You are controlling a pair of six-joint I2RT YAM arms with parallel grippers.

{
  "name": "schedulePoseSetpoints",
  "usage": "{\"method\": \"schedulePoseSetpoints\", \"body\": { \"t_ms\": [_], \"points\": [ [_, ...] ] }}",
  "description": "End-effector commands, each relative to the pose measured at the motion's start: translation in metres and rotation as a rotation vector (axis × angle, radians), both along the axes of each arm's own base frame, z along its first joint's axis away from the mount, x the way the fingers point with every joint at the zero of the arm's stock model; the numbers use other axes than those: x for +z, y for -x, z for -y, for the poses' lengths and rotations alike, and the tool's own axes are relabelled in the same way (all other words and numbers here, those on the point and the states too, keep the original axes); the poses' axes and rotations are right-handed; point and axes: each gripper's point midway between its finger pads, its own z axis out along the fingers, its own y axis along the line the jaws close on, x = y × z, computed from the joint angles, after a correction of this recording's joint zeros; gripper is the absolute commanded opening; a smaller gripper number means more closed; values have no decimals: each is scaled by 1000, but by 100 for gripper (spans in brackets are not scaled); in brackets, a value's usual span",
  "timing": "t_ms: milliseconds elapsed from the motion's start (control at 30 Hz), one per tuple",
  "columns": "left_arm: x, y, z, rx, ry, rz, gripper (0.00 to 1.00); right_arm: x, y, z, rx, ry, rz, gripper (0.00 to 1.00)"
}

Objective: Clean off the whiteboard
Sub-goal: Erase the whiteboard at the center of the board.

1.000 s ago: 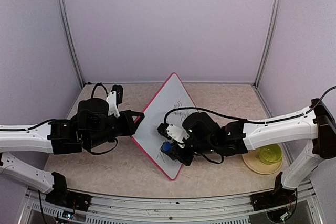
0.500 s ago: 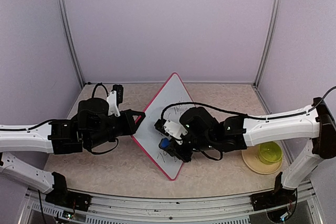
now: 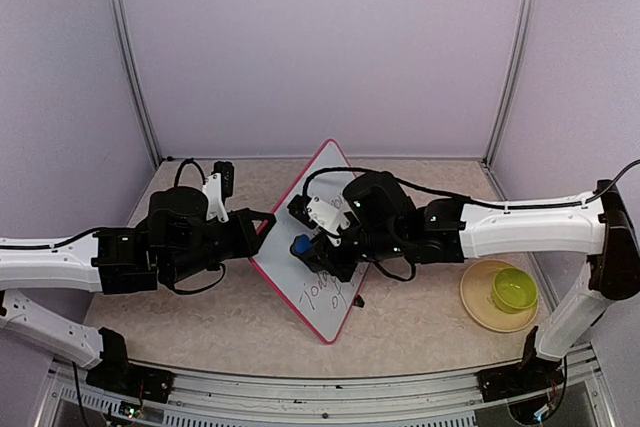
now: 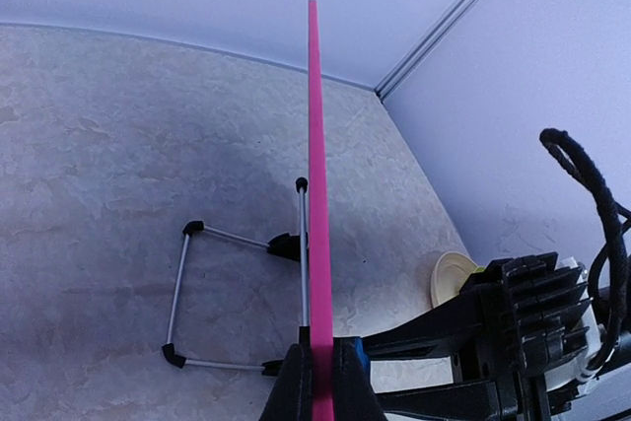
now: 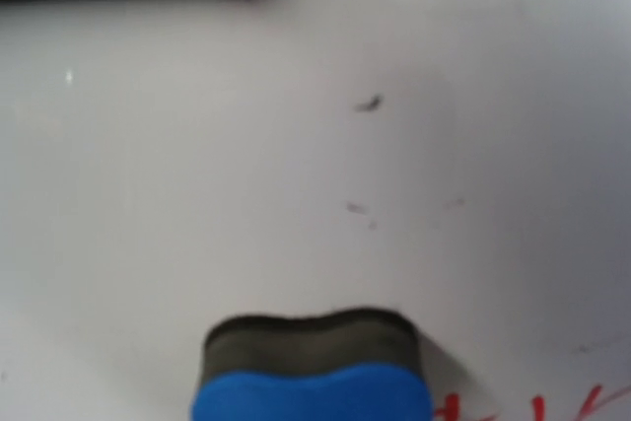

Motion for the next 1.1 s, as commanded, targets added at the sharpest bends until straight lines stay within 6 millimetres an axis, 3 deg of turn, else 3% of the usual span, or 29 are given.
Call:
{"method": "schedulePoseSetpoints", "body": {
  "t_ms": [0, 233, 567, 833, 1067],
  "points": [
    [2, 15, 15, -94, 20, -9, 0, -53, 0, 16, -6, 87, -70, 0],
    [1, 14, 14, -91, 17, -9, 0, -91, 17, 40, -8, 132, -138, 0],
    [3, 15, 13, -92, 25, -11, 0, -86, 20, 44, -3, 119, -134, 0],
    [2, 16, 15, -98, 22, -15, 0, -25, -13, 3, -7, 19, -34, 0],
    [1, 17, 13, -92, 23, -16, 0, 10, -28, -10, -22, -26, 27, 0]
  ]
}}
